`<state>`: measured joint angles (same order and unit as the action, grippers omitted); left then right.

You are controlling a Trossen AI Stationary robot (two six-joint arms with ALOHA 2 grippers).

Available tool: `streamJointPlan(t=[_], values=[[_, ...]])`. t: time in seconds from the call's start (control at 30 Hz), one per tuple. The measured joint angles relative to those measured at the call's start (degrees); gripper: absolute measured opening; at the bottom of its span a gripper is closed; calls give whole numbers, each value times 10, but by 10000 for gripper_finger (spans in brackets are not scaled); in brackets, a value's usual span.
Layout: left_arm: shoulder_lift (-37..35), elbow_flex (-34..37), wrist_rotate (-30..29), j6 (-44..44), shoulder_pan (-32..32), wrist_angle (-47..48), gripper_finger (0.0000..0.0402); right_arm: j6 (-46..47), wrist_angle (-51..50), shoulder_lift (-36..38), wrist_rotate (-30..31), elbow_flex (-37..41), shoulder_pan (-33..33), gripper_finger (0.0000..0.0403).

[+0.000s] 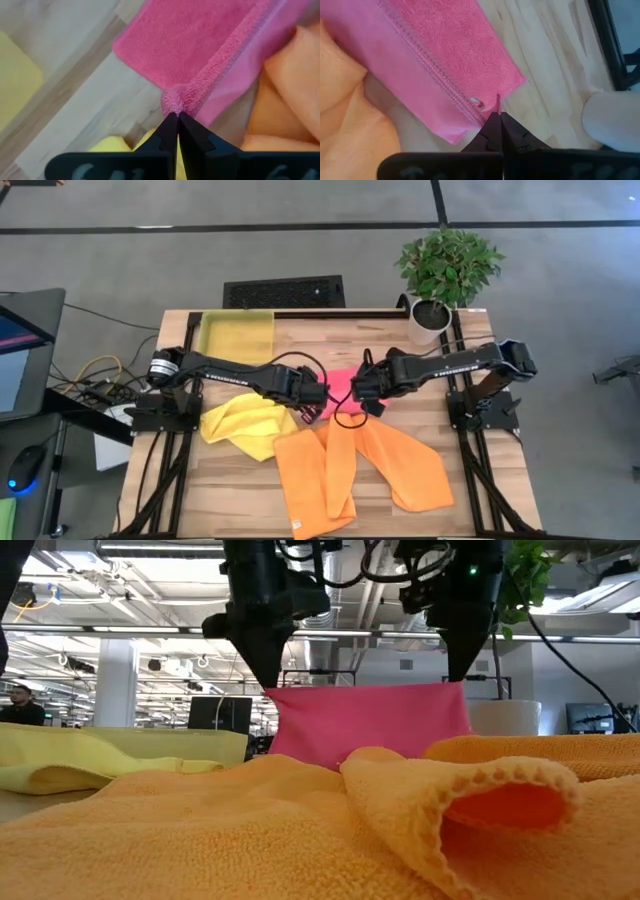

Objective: Fold microfiber towels
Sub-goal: Fold the pink microfiber cloth

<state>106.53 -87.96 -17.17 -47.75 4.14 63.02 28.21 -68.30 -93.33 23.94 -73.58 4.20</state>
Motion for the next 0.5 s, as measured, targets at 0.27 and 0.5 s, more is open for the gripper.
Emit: streamJointPlan(t=[0.27,0.5], values=[[8,1,4,8,-21,3,0,-17,9,-8,0,0,-21,10],[8,1,4,16,-35,2,5,-18,11,-8,-16,0,-37,27]])
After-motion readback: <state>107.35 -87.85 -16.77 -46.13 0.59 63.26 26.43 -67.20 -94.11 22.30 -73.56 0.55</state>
